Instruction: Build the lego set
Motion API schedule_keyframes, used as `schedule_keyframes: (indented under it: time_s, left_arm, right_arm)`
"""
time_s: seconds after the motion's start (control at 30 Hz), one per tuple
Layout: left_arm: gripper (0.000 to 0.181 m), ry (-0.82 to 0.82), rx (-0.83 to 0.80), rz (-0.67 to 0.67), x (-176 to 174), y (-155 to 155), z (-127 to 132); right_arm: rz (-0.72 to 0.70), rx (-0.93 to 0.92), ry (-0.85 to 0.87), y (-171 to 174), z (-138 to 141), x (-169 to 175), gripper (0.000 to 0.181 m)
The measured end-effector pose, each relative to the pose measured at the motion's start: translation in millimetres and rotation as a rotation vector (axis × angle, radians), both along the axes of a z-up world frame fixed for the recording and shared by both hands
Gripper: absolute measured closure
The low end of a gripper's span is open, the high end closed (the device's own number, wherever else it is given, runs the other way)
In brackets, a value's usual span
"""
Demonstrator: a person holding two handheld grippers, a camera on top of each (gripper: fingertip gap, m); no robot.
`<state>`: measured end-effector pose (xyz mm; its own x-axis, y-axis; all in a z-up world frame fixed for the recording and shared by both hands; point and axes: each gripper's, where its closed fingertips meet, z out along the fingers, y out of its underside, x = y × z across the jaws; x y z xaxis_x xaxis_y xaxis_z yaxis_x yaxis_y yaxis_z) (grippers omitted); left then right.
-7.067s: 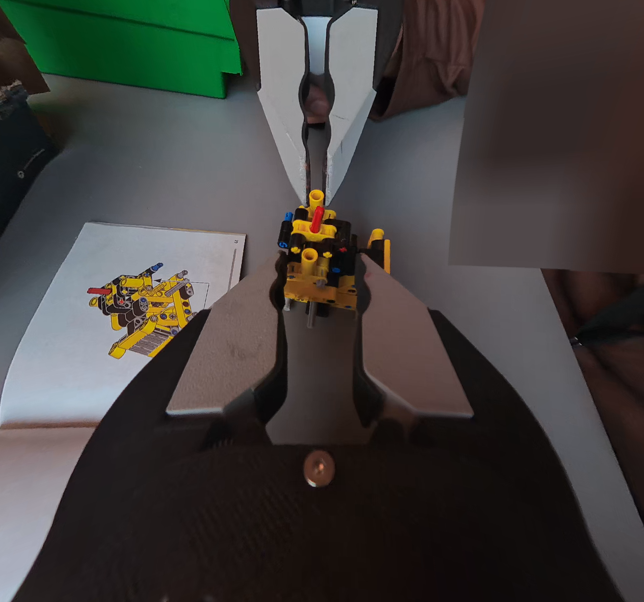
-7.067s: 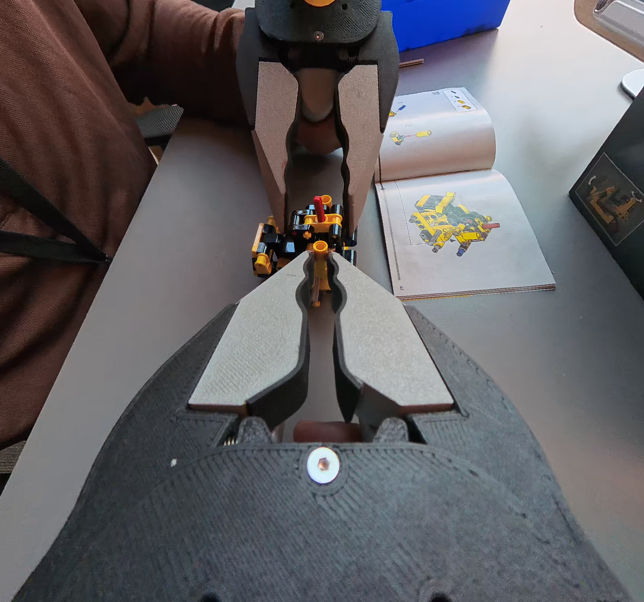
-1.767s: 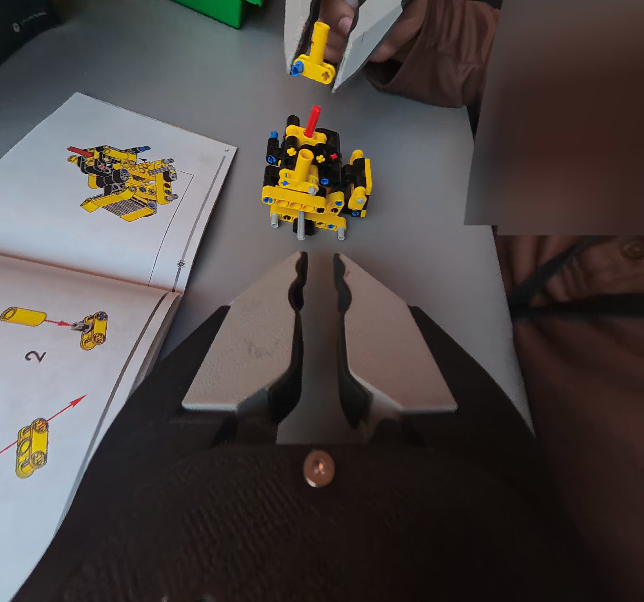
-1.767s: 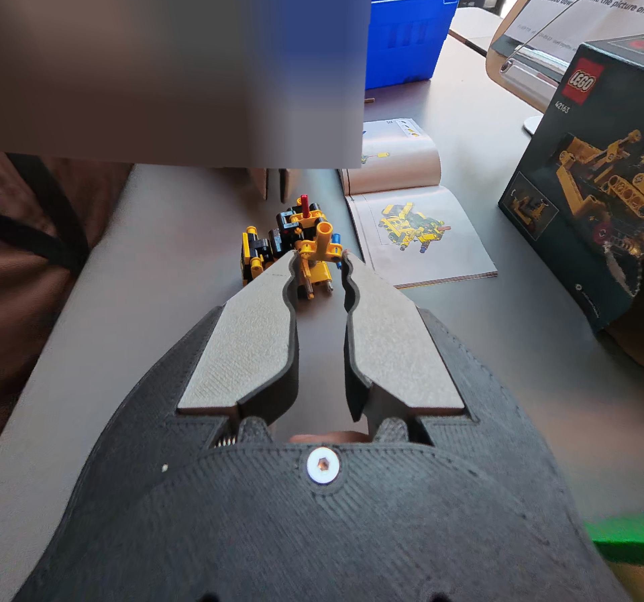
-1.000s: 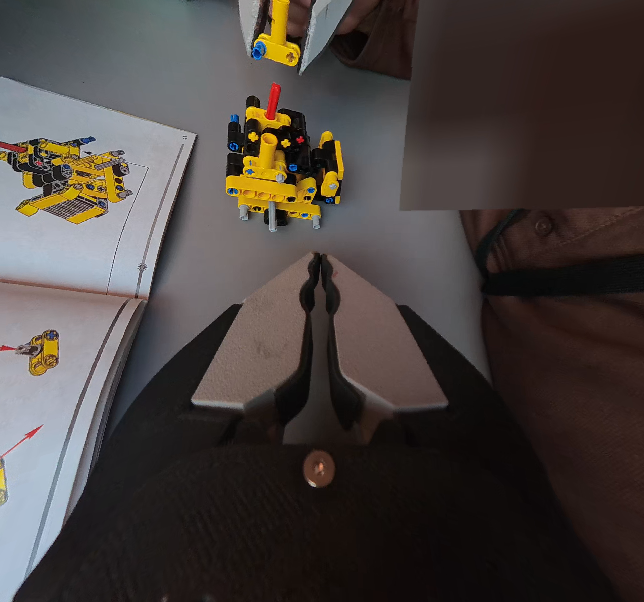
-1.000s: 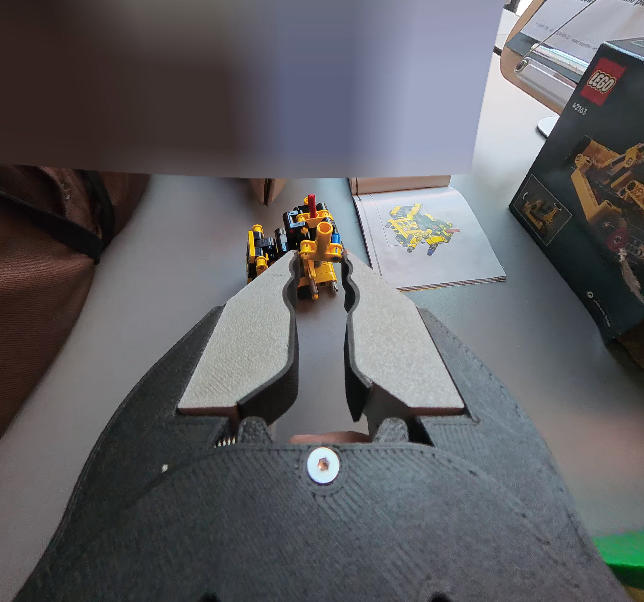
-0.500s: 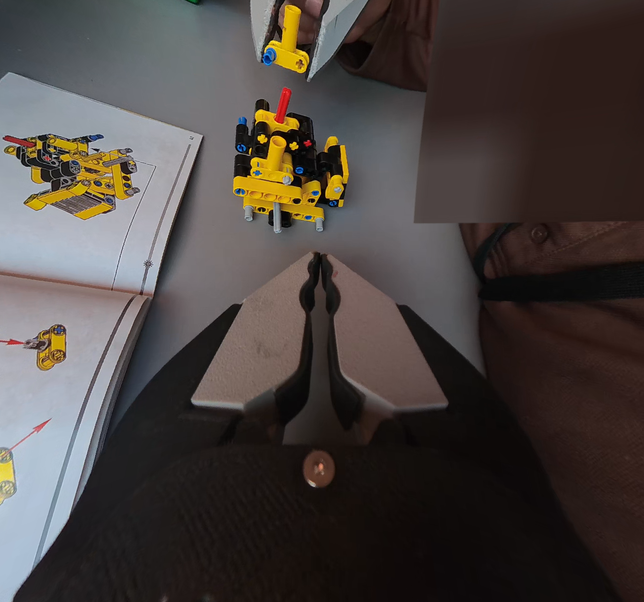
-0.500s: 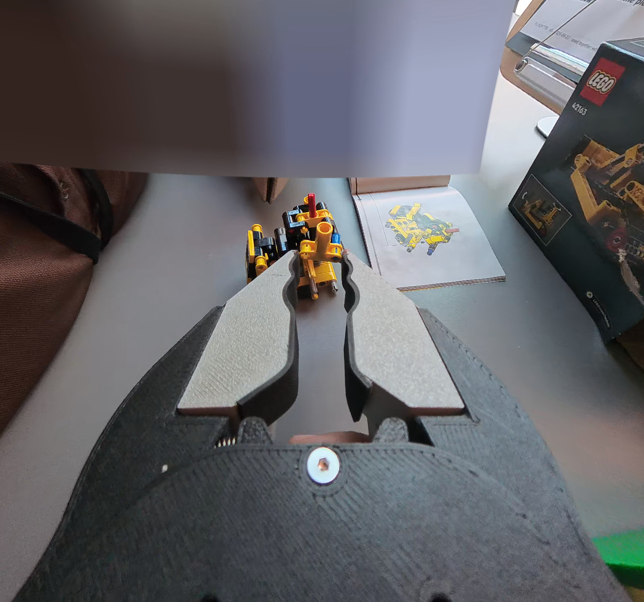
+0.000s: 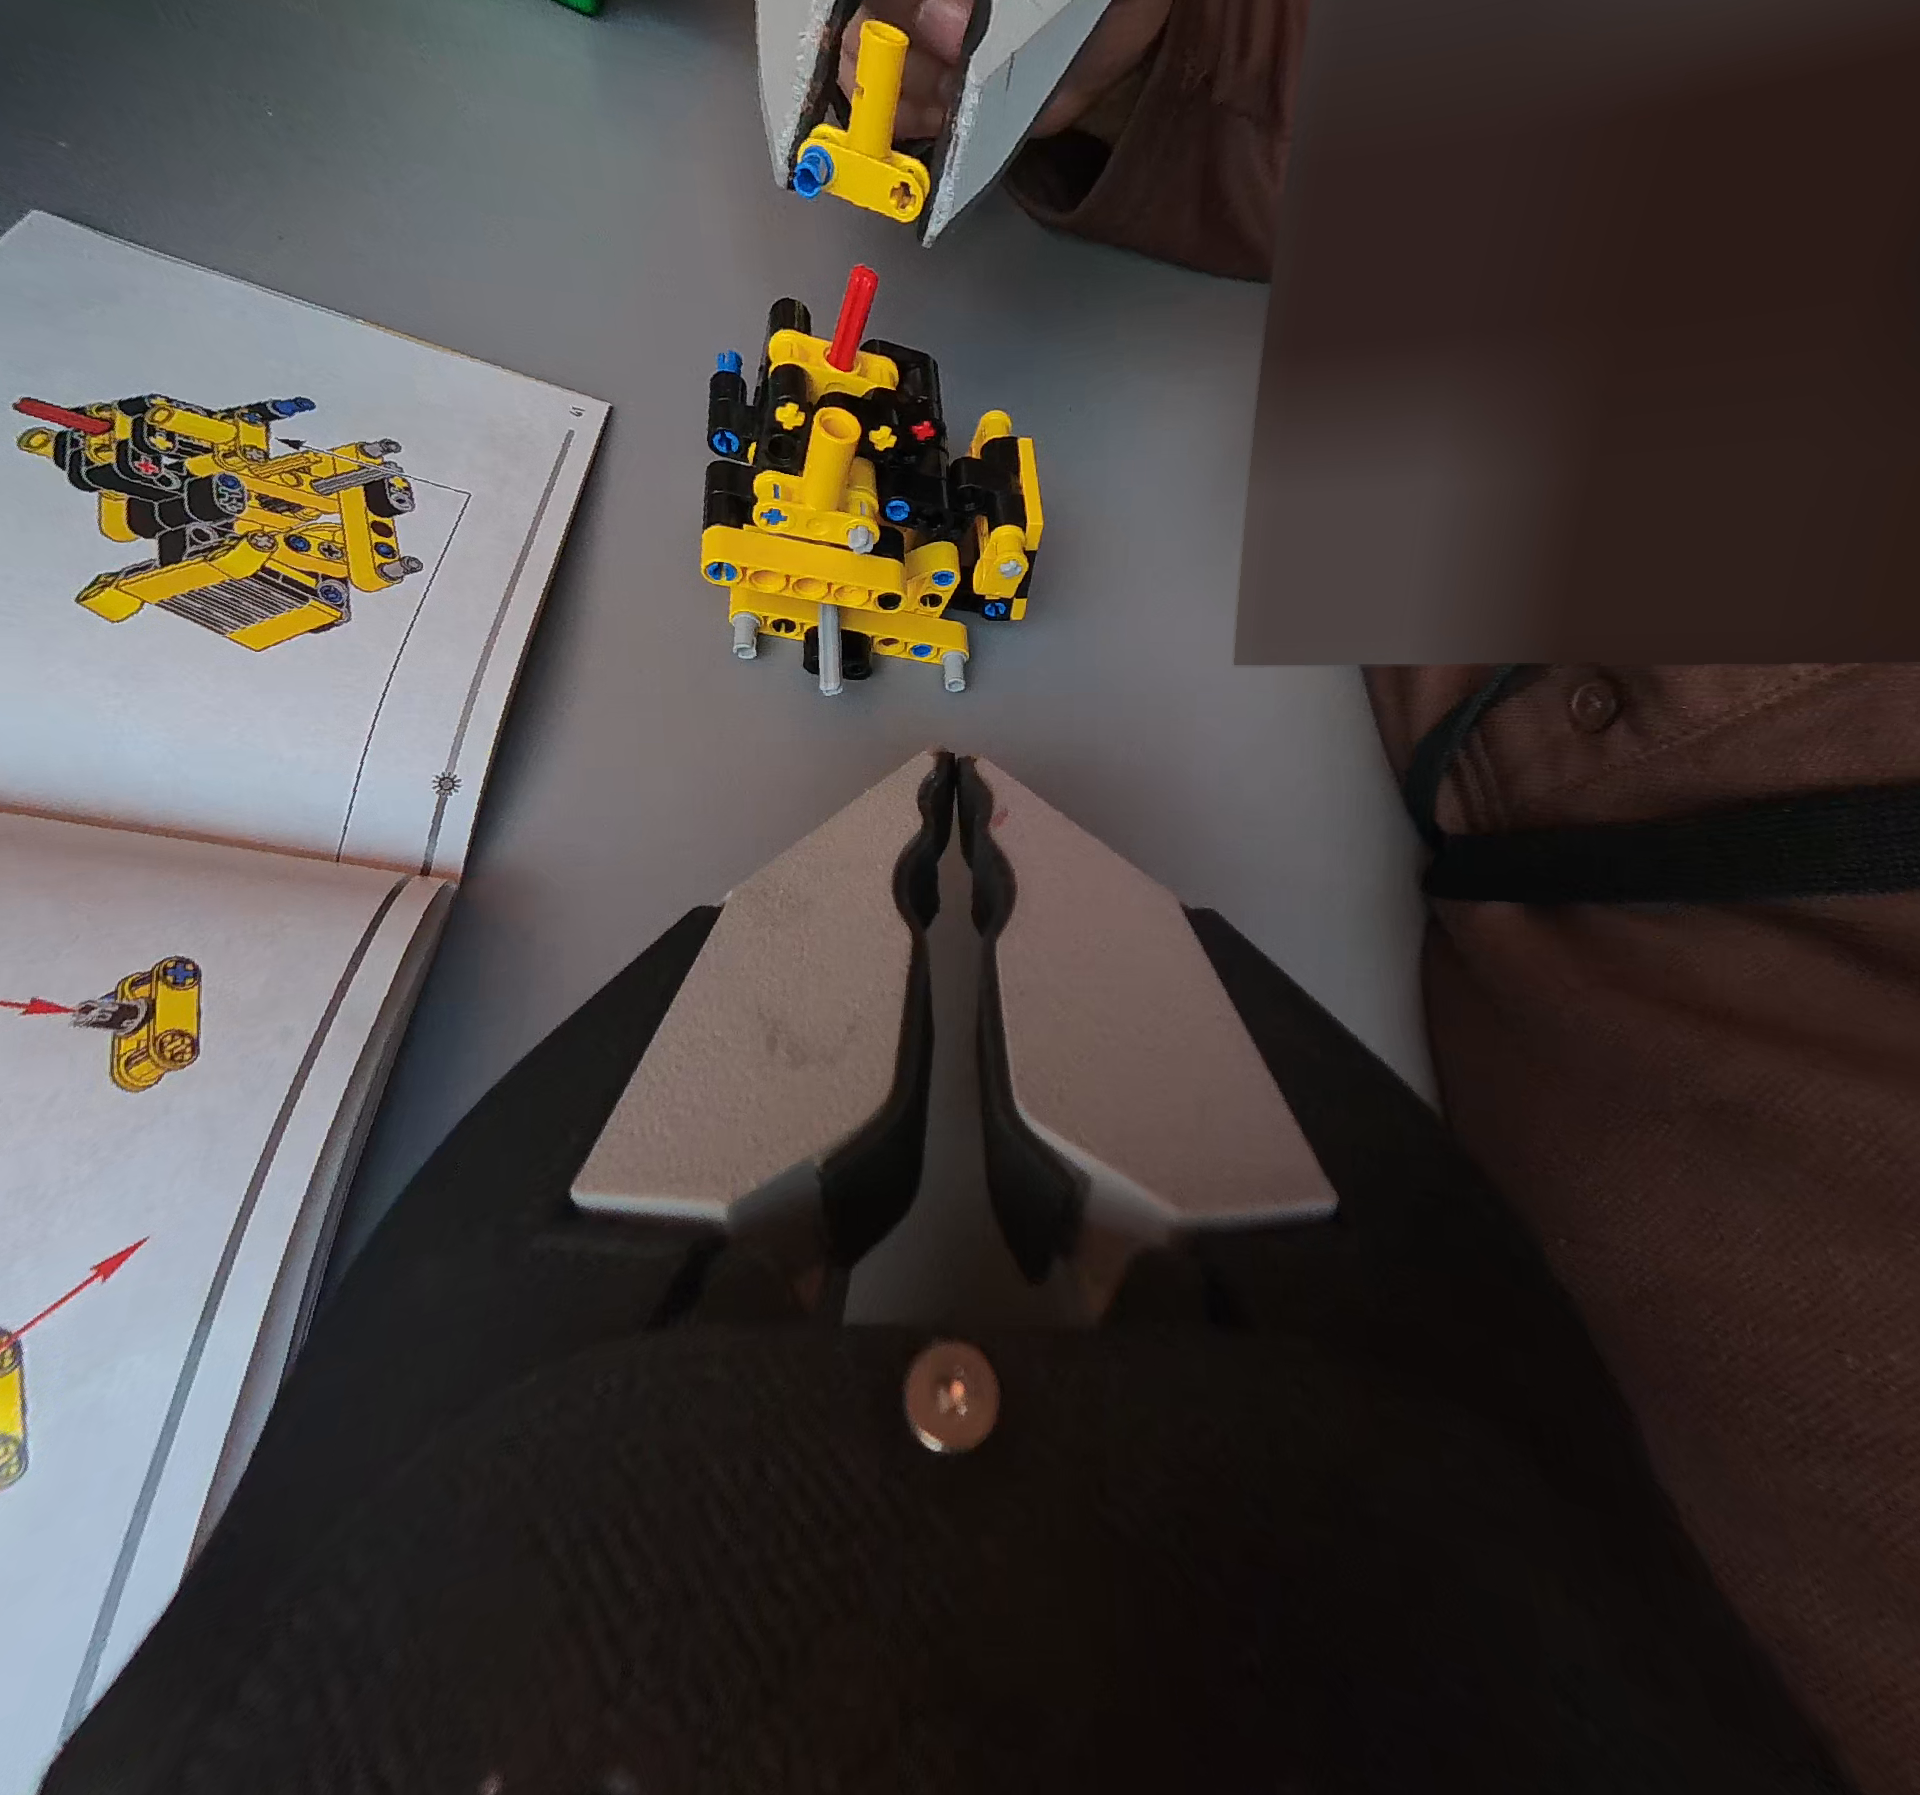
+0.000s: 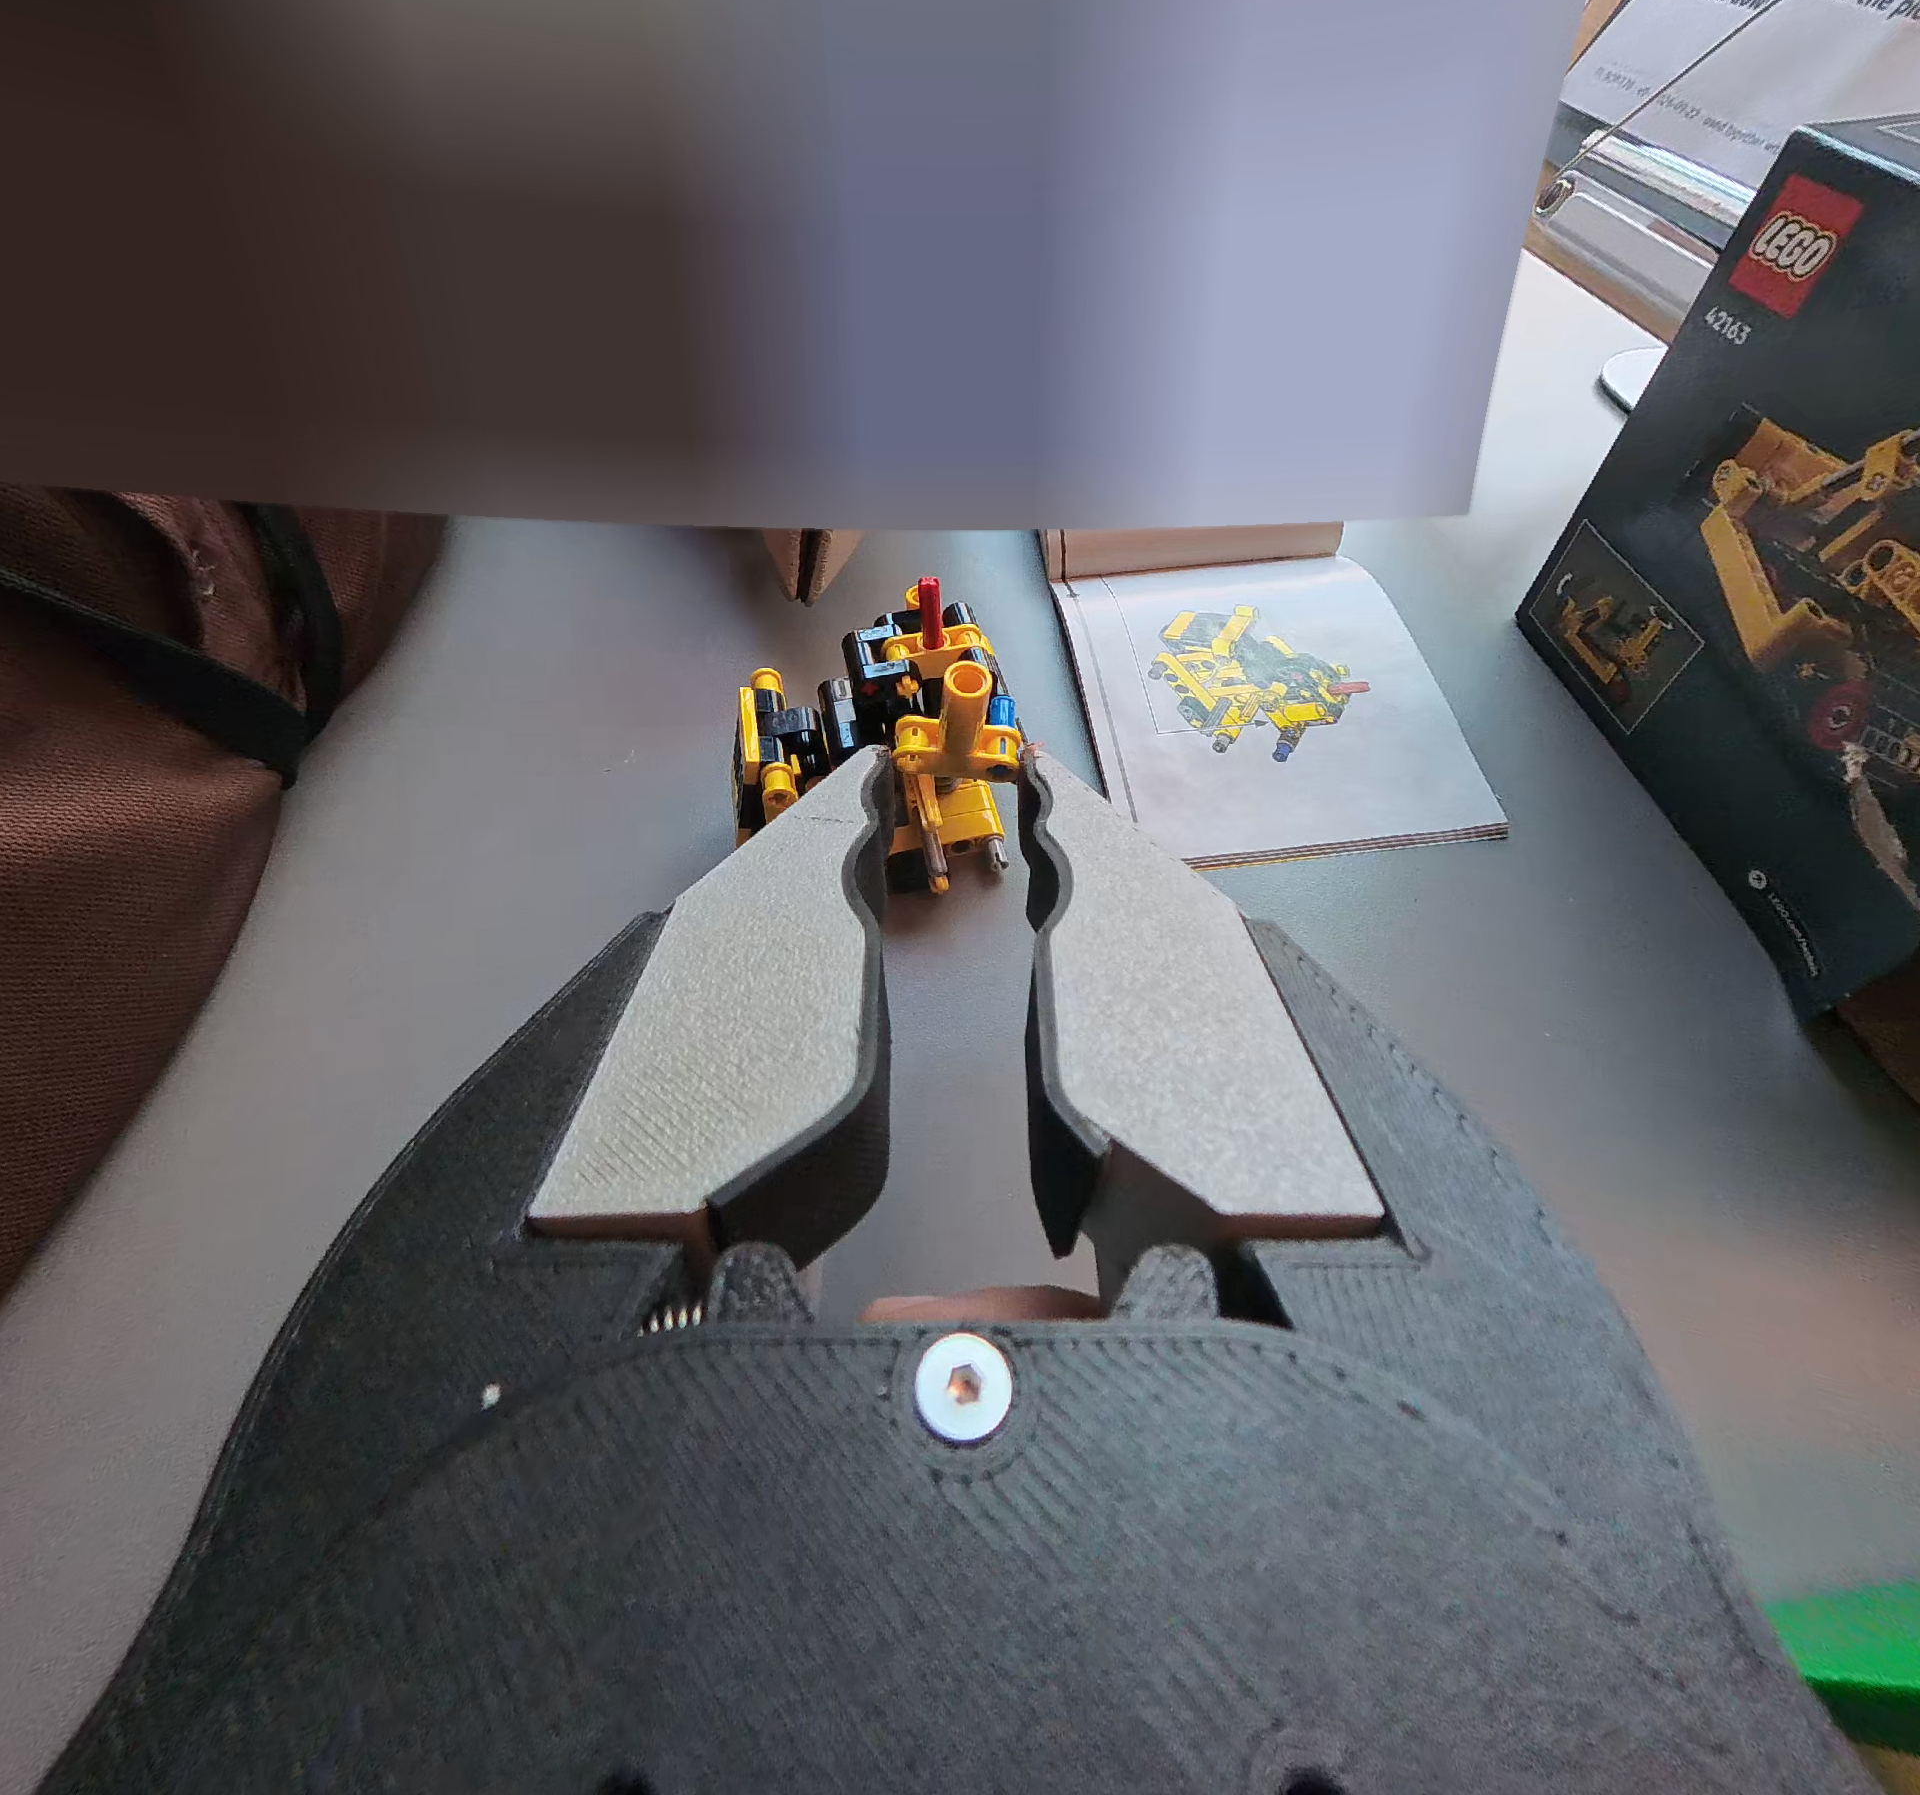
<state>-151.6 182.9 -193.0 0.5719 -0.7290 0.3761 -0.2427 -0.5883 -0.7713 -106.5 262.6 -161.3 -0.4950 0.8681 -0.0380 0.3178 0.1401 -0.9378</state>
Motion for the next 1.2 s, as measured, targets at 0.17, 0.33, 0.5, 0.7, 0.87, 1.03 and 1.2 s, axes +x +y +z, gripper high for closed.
schedule_keyframes:
  time_s: [0.17,0.33,0.5,0.7,0.87,1.03,1.2]
  left_arm:
    - [0.181,-0.001,-0.001,0.001,0,0,0]
    - [0.181,0.005,0.0,0.001,0,0,0]
    - [0.181,0.0,-0.001,0.002,0,0,0]
    - [0.181,-0.001,-0.002,0.007,-1,1,0]
    - [0.173,-0.03,0.042,0.105,-11,15,10]
    - [0.154,0.023,0.112,0.177,-11,34,13]
    - [0.153,0.049,0.126,0.171,-4,40,11]
  right_arm:
    - [-0.002,-0.001,0.001,0,0,0,0.161]
    - [-0.001,0.005,0.001,0,0,0,0.161]
    - [0.0,0.019,-0.003,-1,-2,0,0.161]
    - [0.002,0.086,-0.02,-2,-9,-1,0.161]
    - [0.016,0.15,-0.04,-5,-15,-5,0.161]
    - [0.035,0.146,-0.053,-4,-17,-8,0.161]
    - [0.063,0.145,-0.07,-5,-19,-9,0.16]
